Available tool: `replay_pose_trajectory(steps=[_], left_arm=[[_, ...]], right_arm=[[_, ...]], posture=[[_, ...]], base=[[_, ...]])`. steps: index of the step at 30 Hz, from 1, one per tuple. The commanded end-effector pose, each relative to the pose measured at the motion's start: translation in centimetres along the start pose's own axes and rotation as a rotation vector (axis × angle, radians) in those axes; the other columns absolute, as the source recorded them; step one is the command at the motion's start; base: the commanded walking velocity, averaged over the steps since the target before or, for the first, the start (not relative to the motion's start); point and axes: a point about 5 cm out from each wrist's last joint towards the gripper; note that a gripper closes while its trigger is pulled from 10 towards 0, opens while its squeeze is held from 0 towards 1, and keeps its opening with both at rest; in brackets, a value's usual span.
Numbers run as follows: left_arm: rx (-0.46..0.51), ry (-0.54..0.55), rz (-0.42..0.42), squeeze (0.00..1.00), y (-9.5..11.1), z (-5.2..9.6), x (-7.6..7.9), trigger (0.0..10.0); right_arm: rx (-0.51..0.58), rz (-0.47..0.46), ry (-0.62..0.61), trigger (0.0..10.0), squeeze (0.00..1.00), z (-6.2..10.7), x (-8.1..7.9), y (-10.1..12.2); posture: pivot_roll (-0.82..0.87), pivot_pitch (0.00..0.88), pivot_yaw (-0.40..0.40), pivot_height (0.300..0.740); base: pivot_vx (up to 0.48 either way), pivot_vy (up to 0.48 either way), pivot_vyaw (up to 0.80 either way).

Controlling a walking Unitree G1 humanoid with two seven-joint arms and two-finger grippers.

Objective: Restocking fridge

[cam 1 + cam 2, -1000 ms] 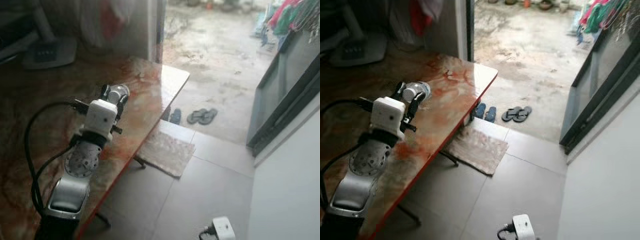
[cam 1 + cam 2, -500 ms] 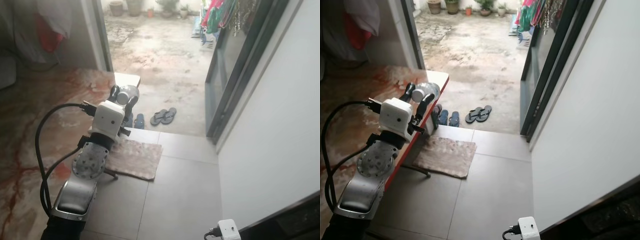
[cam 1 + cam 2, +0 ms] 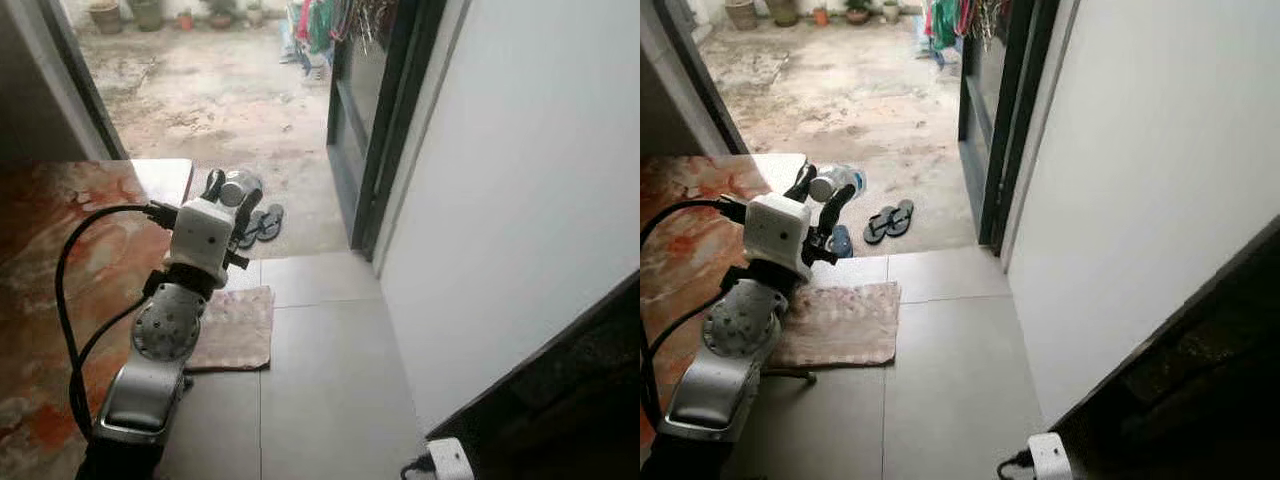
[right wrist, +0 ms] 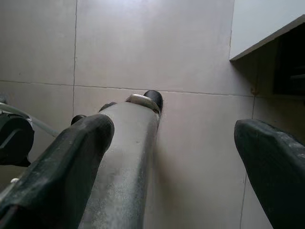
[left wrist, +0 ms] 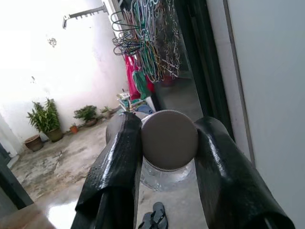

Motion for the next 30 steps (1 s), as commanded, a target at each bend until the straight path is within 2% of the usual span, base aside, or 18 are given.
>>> replay_pose_trajectory(steps=[1,3,4,5,7,12,14,18,19,21,22,23,24,25,27,28,29,30], left_arm=[[-0.032,-0.016,0.049,0.0,-0.6,0.3,0.0,10.0],[-0.084,-0.039,0.112,0.0,-1.8,0.7,0.3,10.0],[-0.147,-0.057,0.198,0.0,-3.3,1.3,0.7,10.0],[-0.213,-0.042,0.244,0.0,-4.7,1.9,0.6,10.0],[-0.242,-0.032,0.257,0.0,-5.3,2.3,0.5,10.0],[-0.376,-0.047,0.21,0.0,-8.6,3.6,0.2,10.0],[-0.441,-0.039,0.261,0.0,-10.1,4.0,0.3,10.0],[-0.498,-0.039,0.303,0.0,-11.7,4.4,0.6,10.0],[-0.547,-0.013,0.322,0.0,-13.0,4.8,0.7,10.0],[-0.606,0.012,0.285,0.0,-14.8,5.4,0.8,10.0],[-0.693,-0.013,0.289,0.0,-16.0,6.1,1.2,10.0],[-0.745,-0.041,0.361,0.0,-16.8,6.9,1.9,10.0],[-0.745,-0.041,0.361,0.0,-16.8,6.9,1.9,10.0],[-0.766,-0.05,0.418,0.0,-17.3,7.5,2.3,10.0],[-0.829,-0.027,0.457,0.0,-18.1,8.5,2.8,10.0],[-0.854,-0.028,0.466,0.0,-18.4,8.9,3.1,10.0],[-0.901,-0.064,0.427,0.0,-19.0,9.8,3.7,10.0],[-0.901,-0.064,0.427,0.0,-19.0,9.8,3.7,10.0]], right_arm=[[-0.011,-0.009,-0.008,10.0,0.0,0.1,0.2,-0.3],[-0.011,-0.008,-0.008,10.0,0.0,0.1,0.2,-0.3],[-0.011,-0.009,-0.008,10.0,0.0,0.1,0.2,-0.3],[-0.01,-0.01,-0.009,10.0,0.0,0.1,0.2,-0.3],[-0.009,-0.011,-0.01,10.0,0.0,0.1,0.2,-0.3],[-0.011,-0.009,-0.009,10.0,0.0,0.1,0.2,-0.3],[-0.011,-0.01,-0.009,10.0,0.0,0.1,0.2,-0.3],[-0.011,-0.011,-0.011,10.0,0.0,0.1,0.2,-0.3],[-0.01,-0.012,-0.012,10.0,0.0,0.1,0.2,-0.3],[-0.01,-0.013,-0.014,10.0,0.0,0.1,0.1,-0.4],[-0.009,-0.015,-0.015,10.0,0.0,0.1,0.1,-0.4],[-0.009,-0.016,-0.015,10.0,0.0,0.1,0.1,-0.4],[-0.009,-0.016,-0.015,10.0,0.0,0.1,0.1,-0.4],[-0.008,-0.016,-0.016,10.0,0.0,0.1,0.1,-0.4],[-0.007,-0.021,-0.018,10.0,0.0,0.0,0.1,-0.4],[-0.007,-0.022,-0.019,10.0,0.0,0.0,0.1,-0.4],[-0.006,-0.026,-0.022,10.0,0.0,0.0,0.0,-0.4],[-0.006,-0.026,-0.022,10.0,0.0,0.0,0.0,-0.4]], posture=[[0.07,0.078,0.007,0.74],[0.06,0.078,0.005,0.74],[0.06,0.077,0.007,0.74],[0.06,0.079,0.008,0.74],[0.06,0.078,0.008,0.74],[0.06,0.079,0.003,0.74],[0.06,0.077,0.003,0.74],[0.06,0.077,0.003,0.74],[0.05,0.074,0.003,0.74],[0.05,0.073,0.005,0.74],[0.04,0.072,0.006,0.74],[0.04,0.074,0.006,0.74],[0.04,0.074,0.006,0.74],[0.04,0.072,0.008,0.74],[0.03,0.074,0.009,0.74],[0.03,0.075,0.009,0.74],[0.03,0.071,0.012,0.74],[0.03,0.071,0.012,0.74]], base=[[0.0,0.0,-0.78],[0.0,0.0,-0.78],[0.0,0.0,-0.78],[0.0,0.0,-0.78],[0.0,0.0,-0.78],[0.0,0.0,-0.78],[0.0,0.0,-0.78],[0.0,0.0,-0.78],[0.0,0.0,-0.78],[0.0,0.0,-0.78],[0.0,0.0,-0.78],[0.0,0.0,-0.78],[0.0,0.0,-0.78],[0.0,0.0,-0.78],[0.0,0.0,-0.78],[0.0,0.0,-0.78],[0.0,0.0,-0.78],[0.0,0.0,-0.78]])
Point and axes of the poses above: a point about 5 cm out from each wrist's last joint towards the gripper, its own z axis pointing back from the gripper into the wrist, its own y axis along the axis of the wrist's last joint, x = y × z, and after that the axes turned 11 degrees about -z, right-handed
